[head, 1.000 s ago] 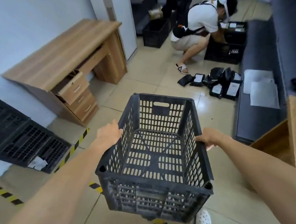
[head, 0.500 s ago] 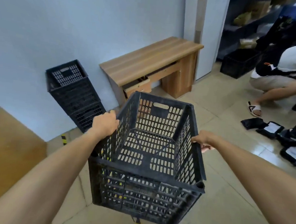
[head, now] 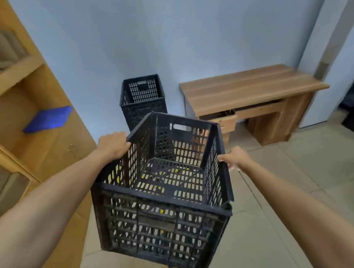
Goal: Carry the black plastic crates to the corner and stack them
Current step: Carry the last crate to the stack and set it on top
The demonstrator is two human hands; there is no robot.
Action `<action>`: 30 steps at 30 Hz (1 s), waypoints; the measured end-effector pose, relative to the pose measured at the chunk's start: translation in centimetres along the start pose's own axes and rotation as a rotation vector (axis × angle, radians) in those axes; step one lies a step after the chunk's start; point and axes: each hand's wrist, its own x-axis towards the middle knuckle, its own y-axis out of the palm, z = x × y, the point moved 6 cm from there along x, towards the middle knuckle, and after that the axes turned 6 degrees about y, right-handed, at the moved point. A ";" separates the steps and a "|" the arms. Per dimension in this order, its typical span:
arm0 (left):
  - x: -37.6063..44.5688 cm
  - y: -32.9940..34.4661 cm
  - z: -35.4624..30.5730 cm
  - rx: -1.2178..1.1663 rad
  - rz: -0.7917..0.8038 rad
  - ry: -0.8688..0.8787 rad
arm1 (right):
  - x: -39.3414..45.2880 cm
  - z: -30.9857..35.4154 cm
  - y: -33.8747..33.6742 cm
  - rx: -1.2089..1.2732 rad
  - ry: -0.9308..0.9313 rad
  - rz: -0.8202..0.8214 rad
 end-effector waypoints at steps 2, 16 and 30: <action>2.2 -0.6 2.2 0.018 -0.007 -0.032 | 1.9 3.3 0.0 0.012 -0.032 -0.006; 18.6 -7.2 10.0 0.085 -0.254 -0.172 | 18.3 20.7 -1.8 0.118 -0.280 0.027; 35.6 -10.3 13.6 0.065 -0.359 -0.343 | 36.2 37.1 -4.6 0.084 -0.486 -0.040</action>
